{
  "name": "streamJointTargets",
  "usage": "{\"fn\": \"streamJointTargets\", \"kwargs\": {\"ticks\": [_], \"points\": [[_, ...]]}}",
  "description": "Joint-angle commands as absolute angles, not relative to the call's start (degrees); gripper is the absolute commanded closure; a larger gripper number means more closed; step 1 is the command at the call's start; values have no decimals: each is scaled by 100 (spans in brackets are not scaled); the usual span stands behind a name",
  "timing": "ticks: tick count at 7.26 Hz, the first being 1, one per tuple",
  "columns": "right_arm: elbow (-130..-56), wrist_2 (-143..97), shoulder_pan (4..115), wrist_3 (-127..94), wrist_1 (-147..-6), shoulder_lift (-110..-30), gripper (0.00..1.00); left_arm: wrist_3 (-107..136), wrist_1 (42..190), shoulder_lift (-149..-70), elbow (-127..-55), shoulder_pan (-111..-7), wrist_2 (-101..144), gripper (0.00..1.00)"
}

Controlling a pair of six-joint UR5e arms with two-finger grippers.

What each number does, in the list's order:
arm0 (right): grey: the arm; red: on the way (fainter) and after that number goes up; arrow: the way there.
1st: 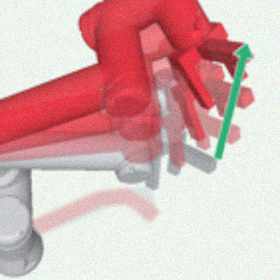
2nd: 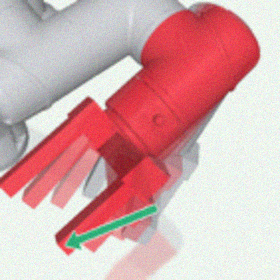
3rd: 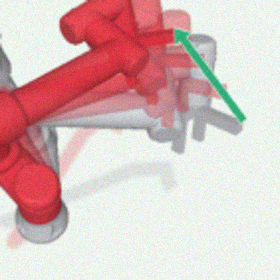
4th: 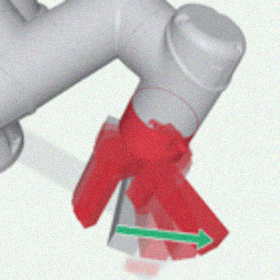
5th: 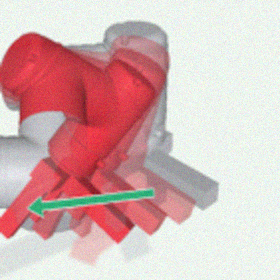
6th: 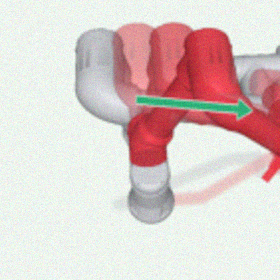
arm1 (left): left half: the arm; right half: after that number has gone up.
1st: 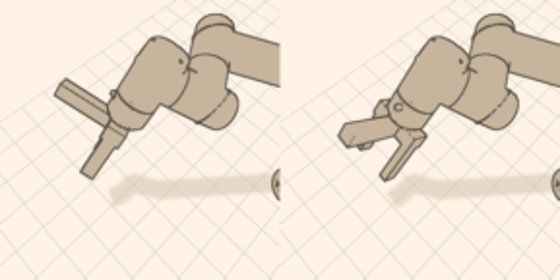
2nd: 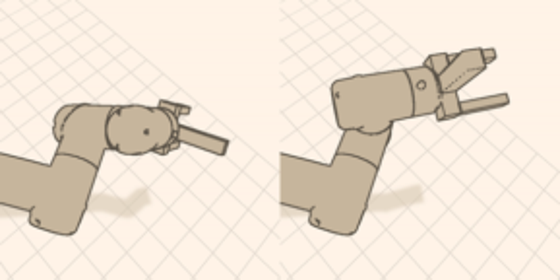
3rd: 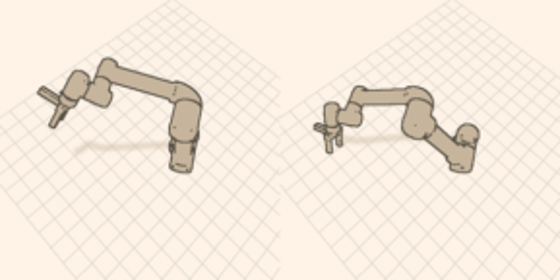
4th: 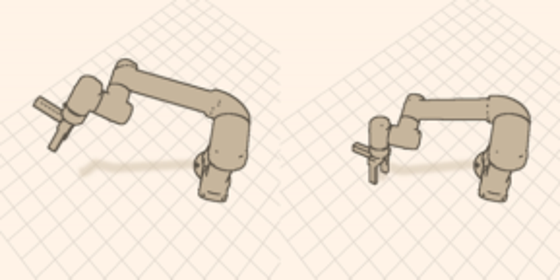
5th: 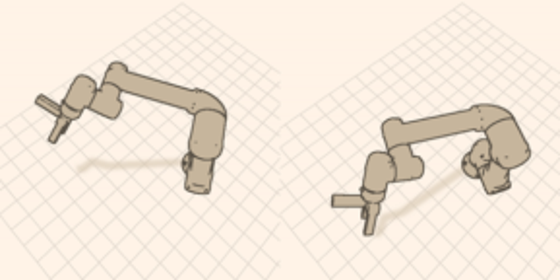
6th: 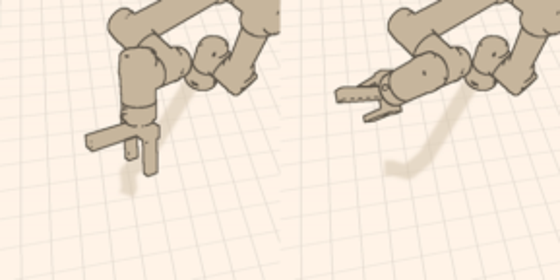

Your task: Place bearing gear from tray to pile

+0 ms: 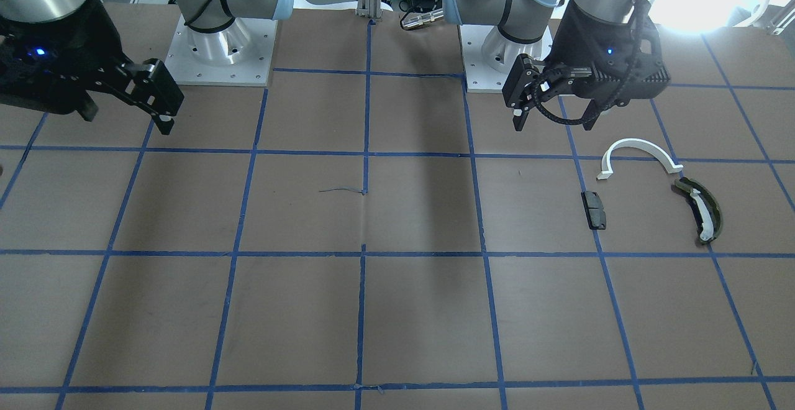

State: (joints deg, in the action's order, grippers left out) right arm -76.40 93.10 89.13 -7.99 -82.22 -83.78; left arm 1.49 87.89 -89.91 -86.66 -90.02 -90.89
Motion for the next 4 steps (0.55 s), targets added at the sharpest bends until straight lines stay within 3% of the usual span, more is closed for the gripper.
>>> {"fn": "streamJointTargets", "kwargs": {"ticks": [1, 4], "points": [[-7664, 9308, 9009, -879, -8340, -8323, 0, 149, 8789, -8983, -8666, -9000, -9079, 0], [-7664, 9299, 9009, -879, -8323, -8323, 0, 149, 8780, -8991, -8657, -9000, -9079, 0]]}}
